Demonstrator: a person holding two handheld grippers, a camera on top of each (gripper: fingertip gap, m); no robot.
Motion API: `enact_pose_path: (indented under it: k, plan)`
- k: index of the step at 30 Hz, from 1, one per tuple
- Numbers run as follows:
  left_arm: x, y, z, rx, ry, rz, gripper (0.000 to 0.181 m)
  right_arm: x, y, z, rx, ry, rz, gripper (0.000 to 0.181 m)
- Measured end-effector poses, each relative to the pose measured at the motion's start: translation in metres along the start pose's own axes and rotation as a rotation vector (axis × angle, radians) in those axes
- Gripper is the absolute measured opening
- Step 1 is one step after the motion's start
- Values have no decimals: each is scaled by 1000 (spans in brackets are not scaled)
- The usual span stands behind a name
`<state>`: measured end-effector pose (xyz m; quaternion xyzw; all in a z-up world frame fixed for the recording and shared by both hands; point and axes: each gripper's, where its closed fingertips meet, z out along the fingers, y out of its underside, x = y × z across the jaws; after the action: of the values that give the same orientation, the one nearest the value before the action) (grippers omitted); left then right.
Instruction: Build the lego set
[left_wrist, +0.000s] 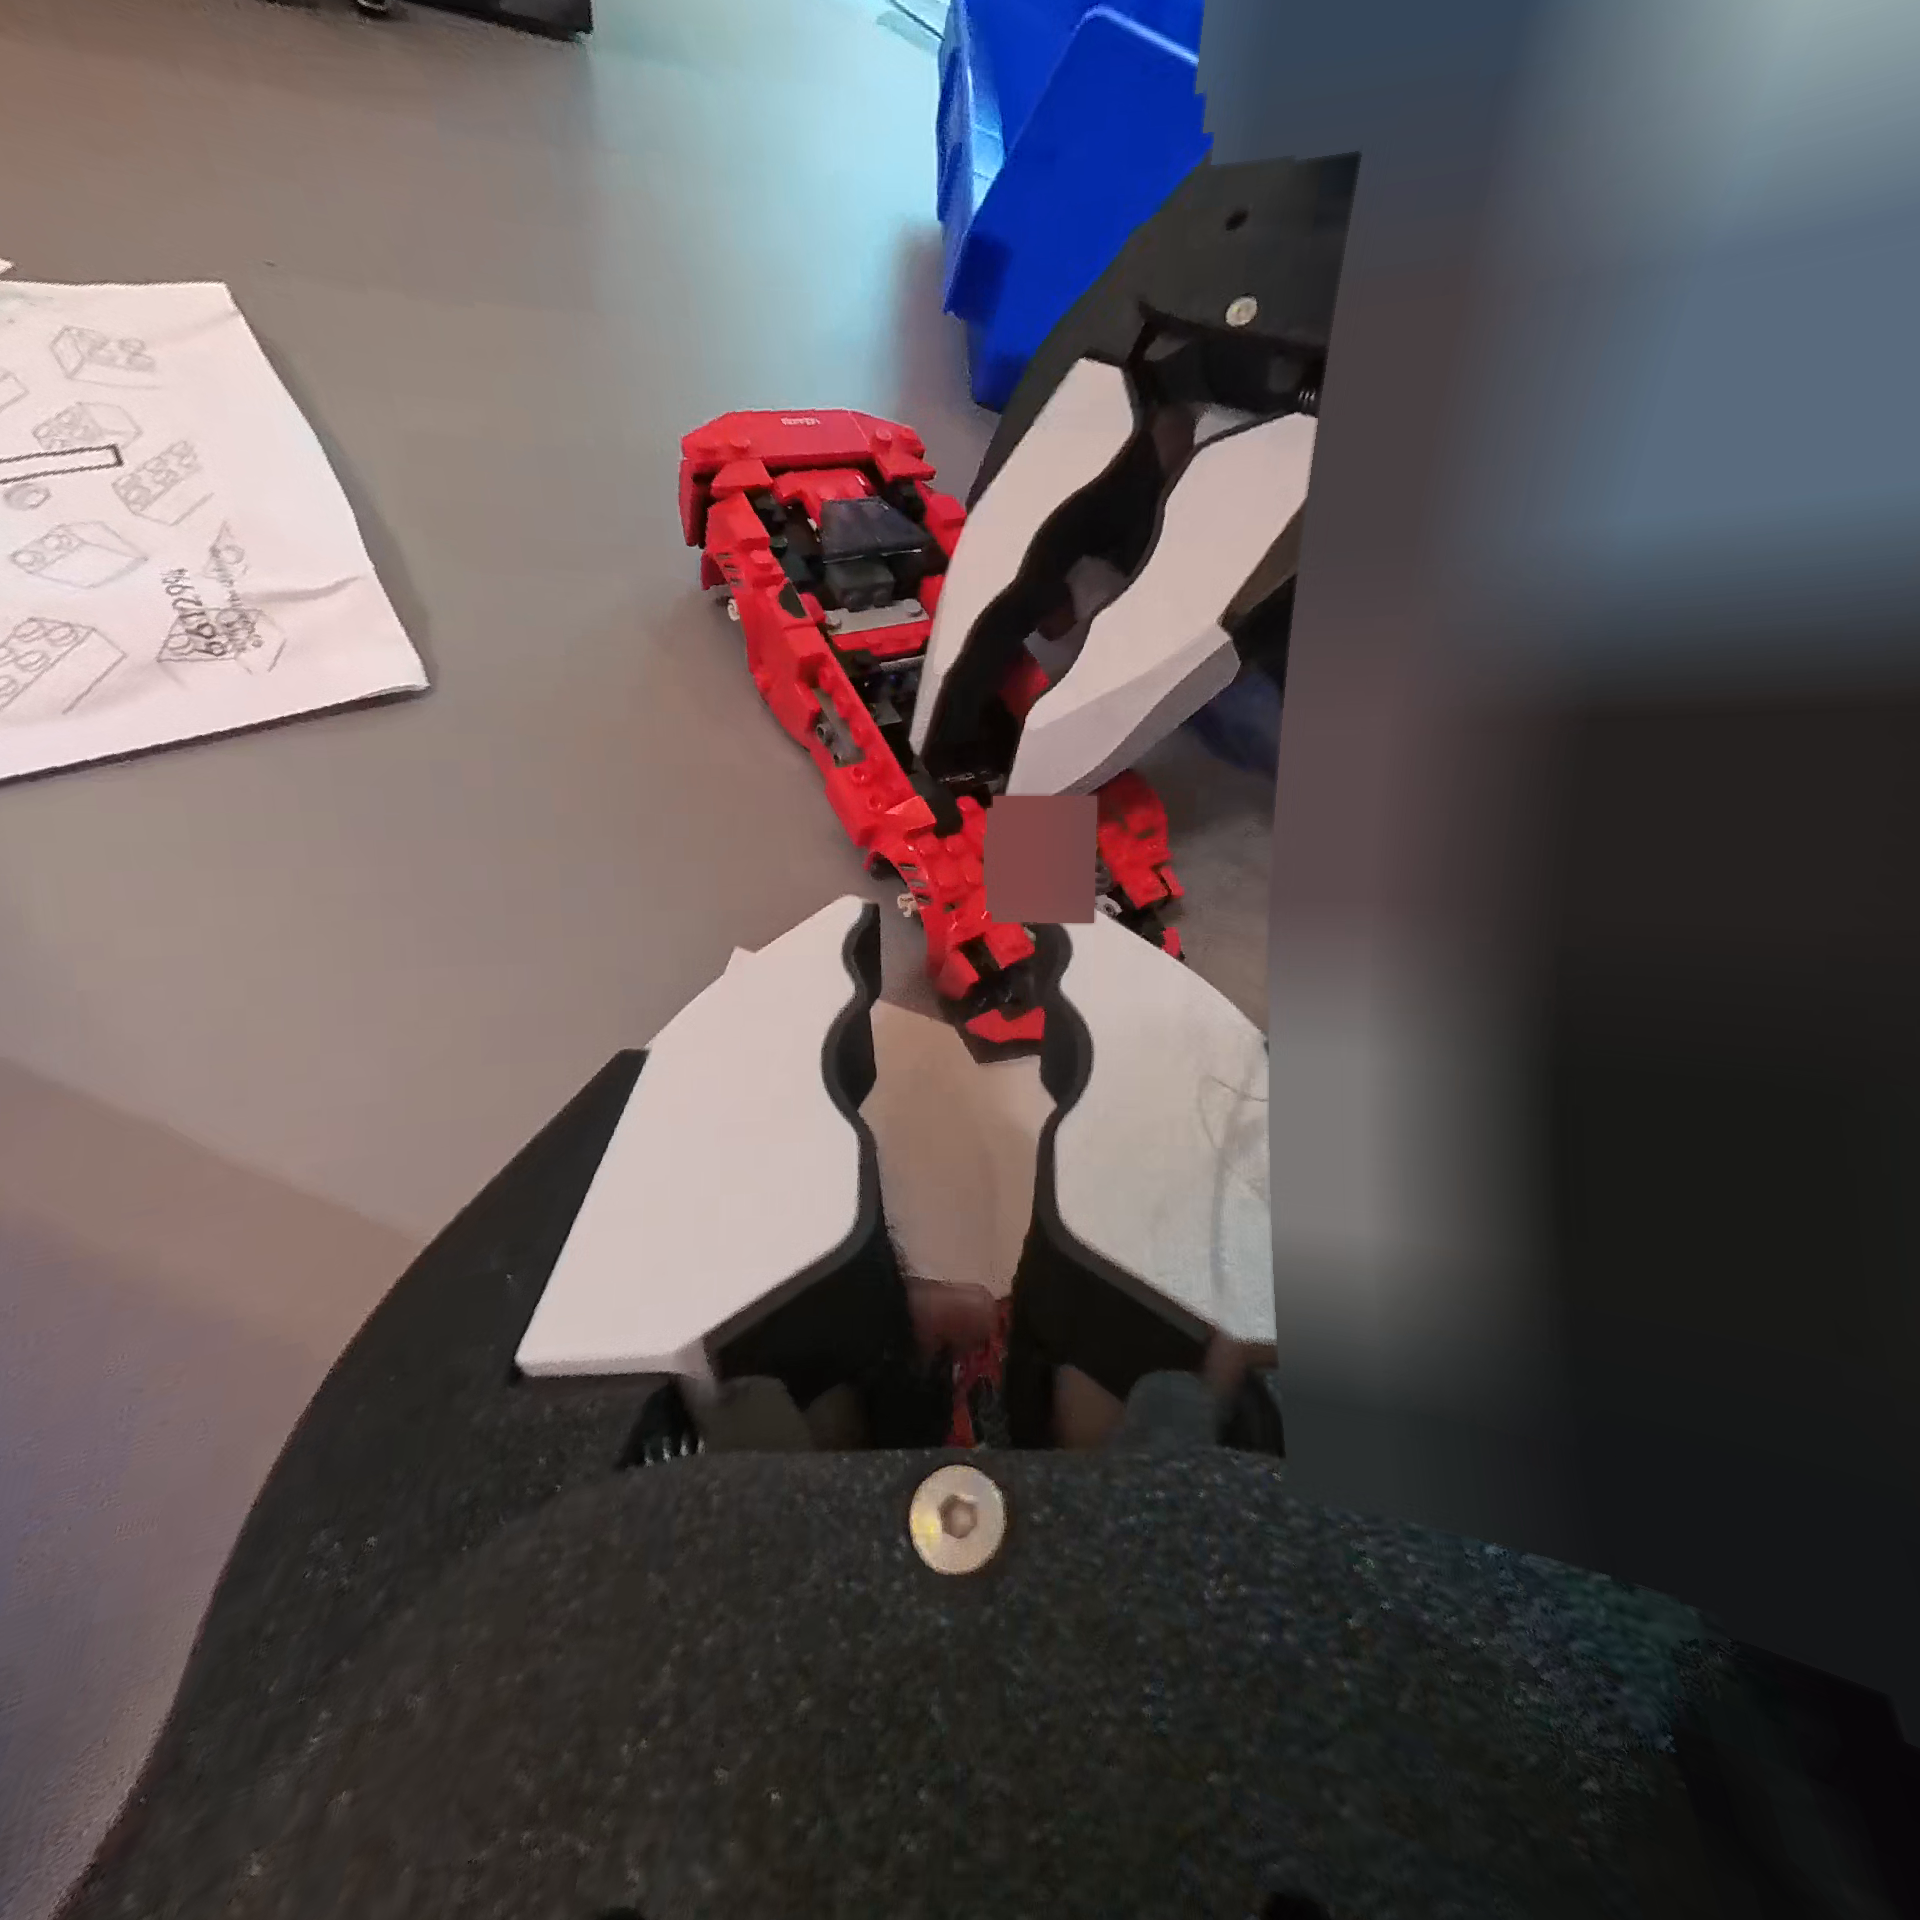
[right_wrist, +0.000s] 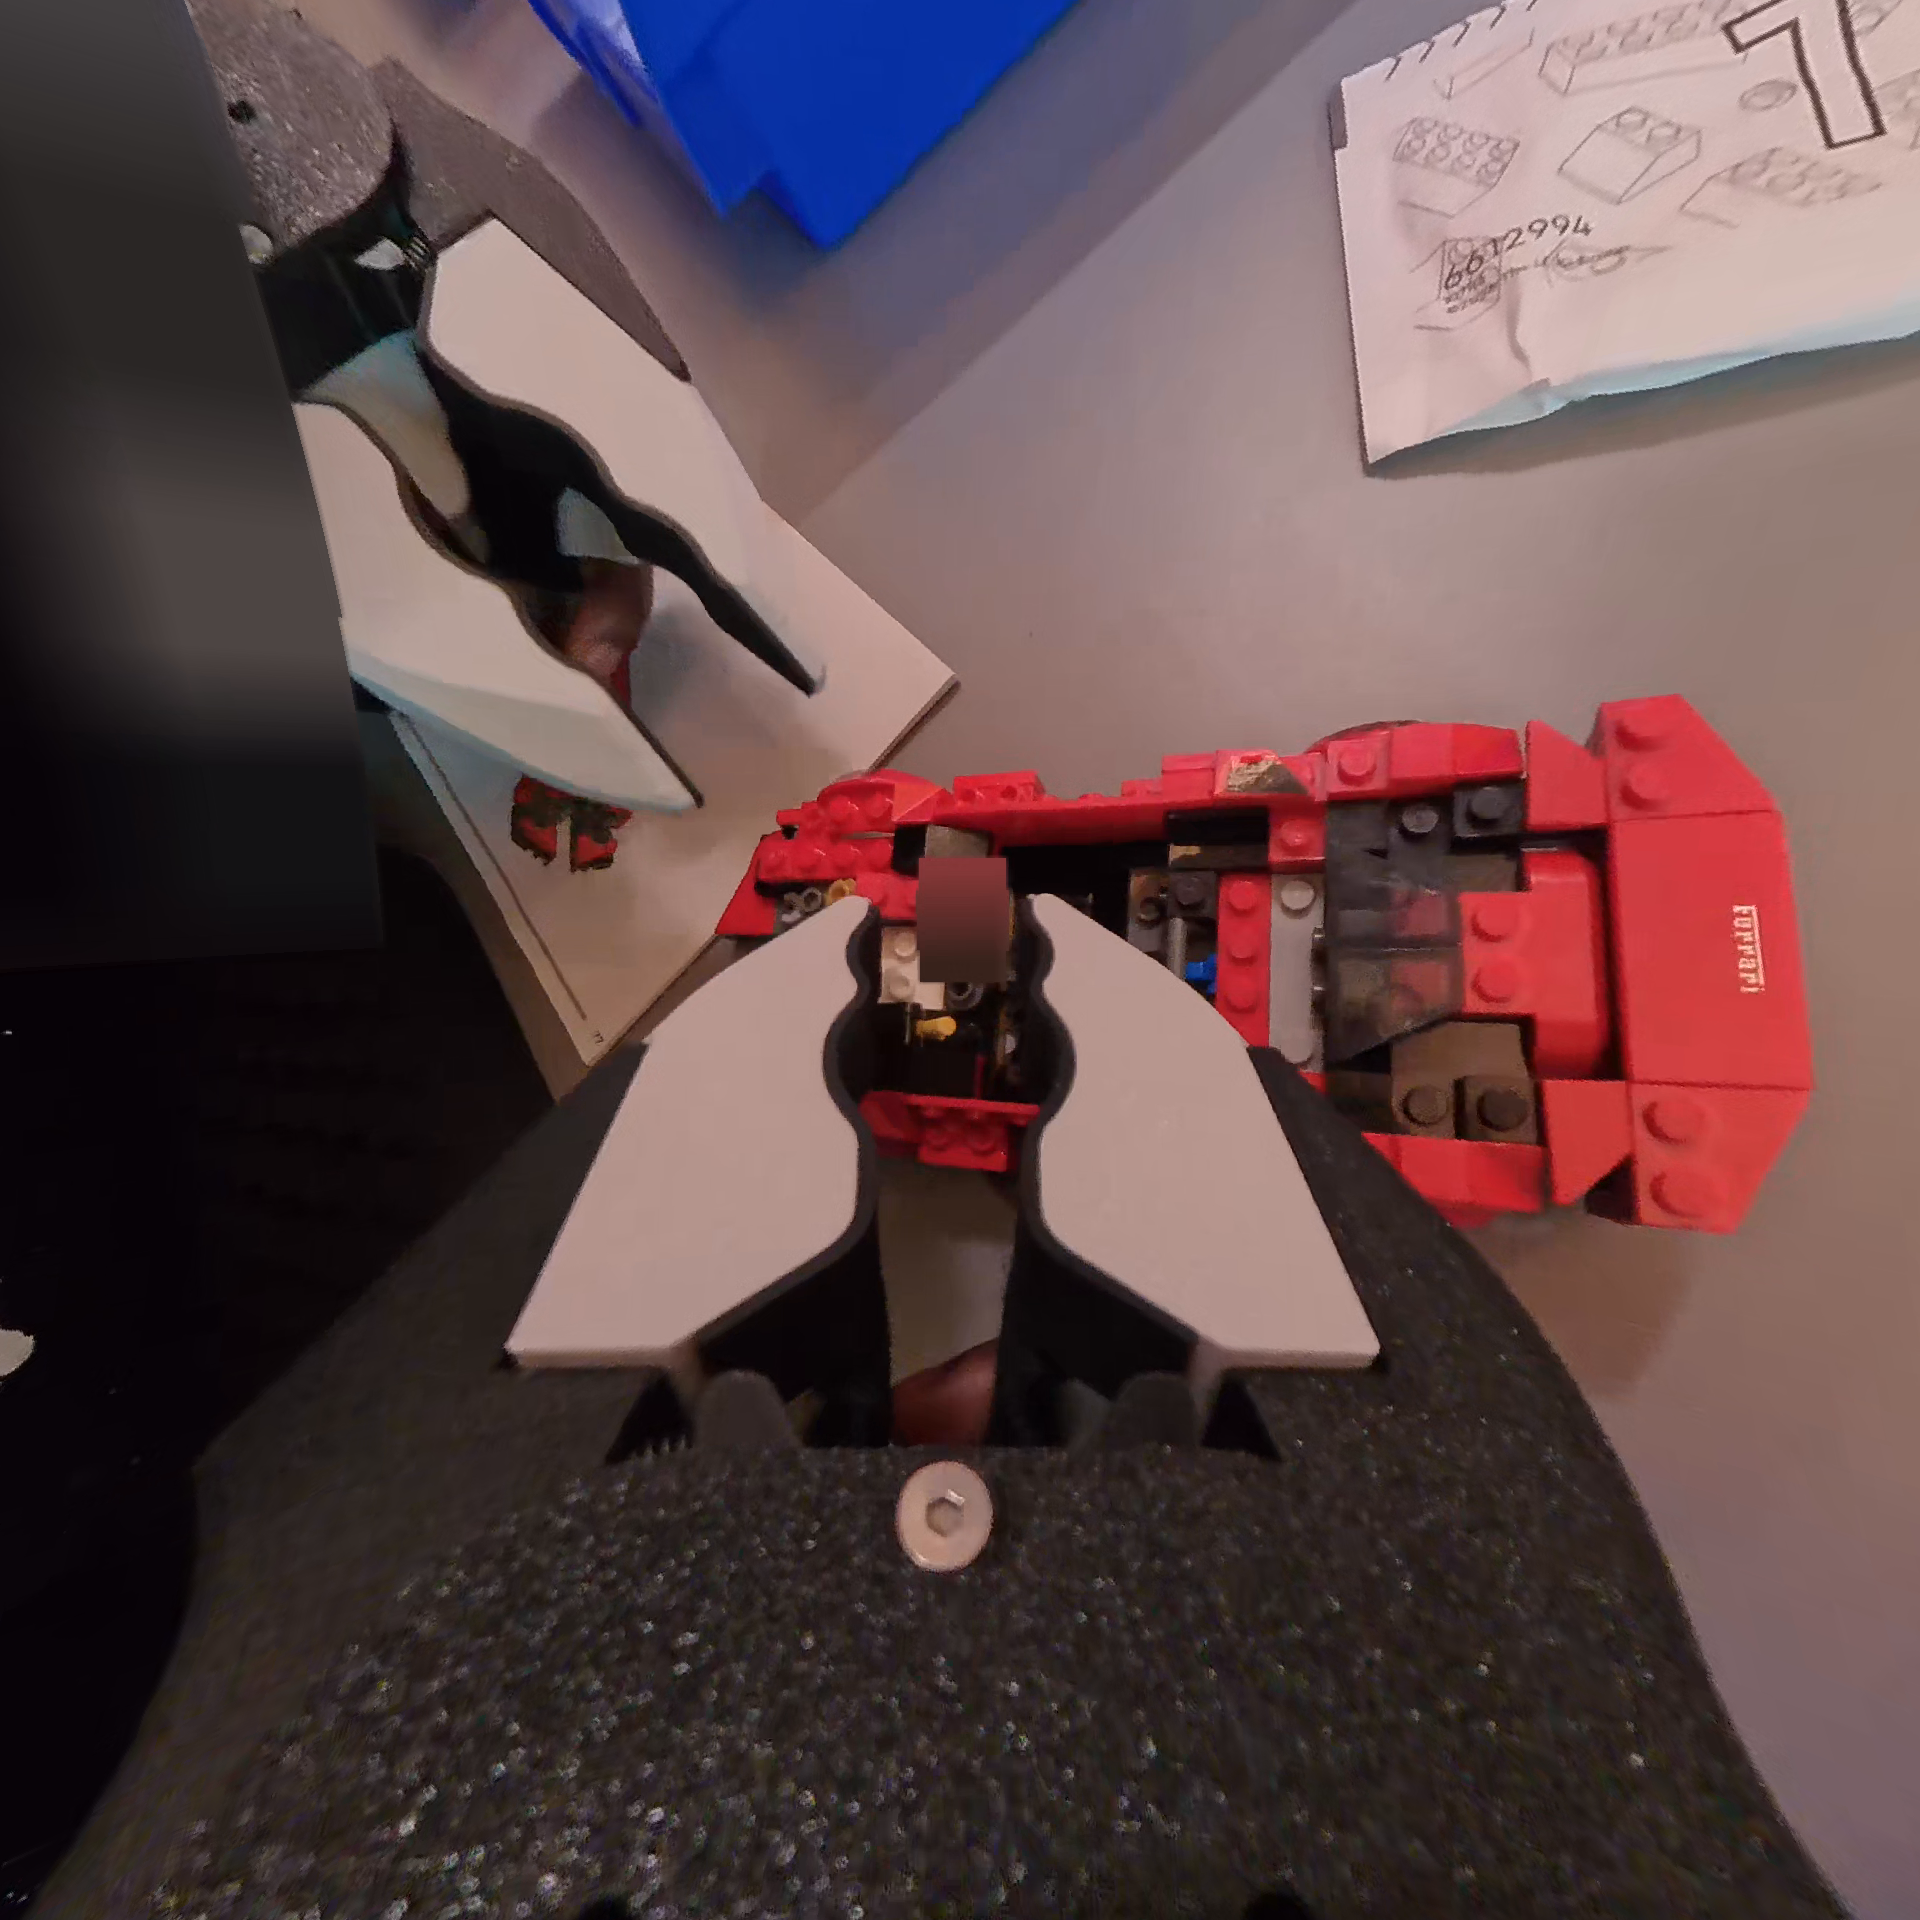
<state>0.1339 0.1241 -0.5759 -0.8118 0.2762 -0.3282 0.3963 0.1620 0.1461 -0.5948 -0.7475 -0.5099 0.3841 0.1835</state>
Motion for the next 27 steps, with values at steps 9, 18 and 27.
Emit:
enact_pose_path:
  k: [9, 18, 27]
  plan:
    - [1, 12, 16, -106, 15, 30, 32, 0, -2, 3, -29, -15, 33, 26]
    - [-2, 5, 6, -84, 14, 42, 29, -4, -7, -1, -17, -15, 31, 27]
    - [-37, -47, -93, 119, -169, 13, 23, 2, -6, -12, -9, 19, 25, 25]
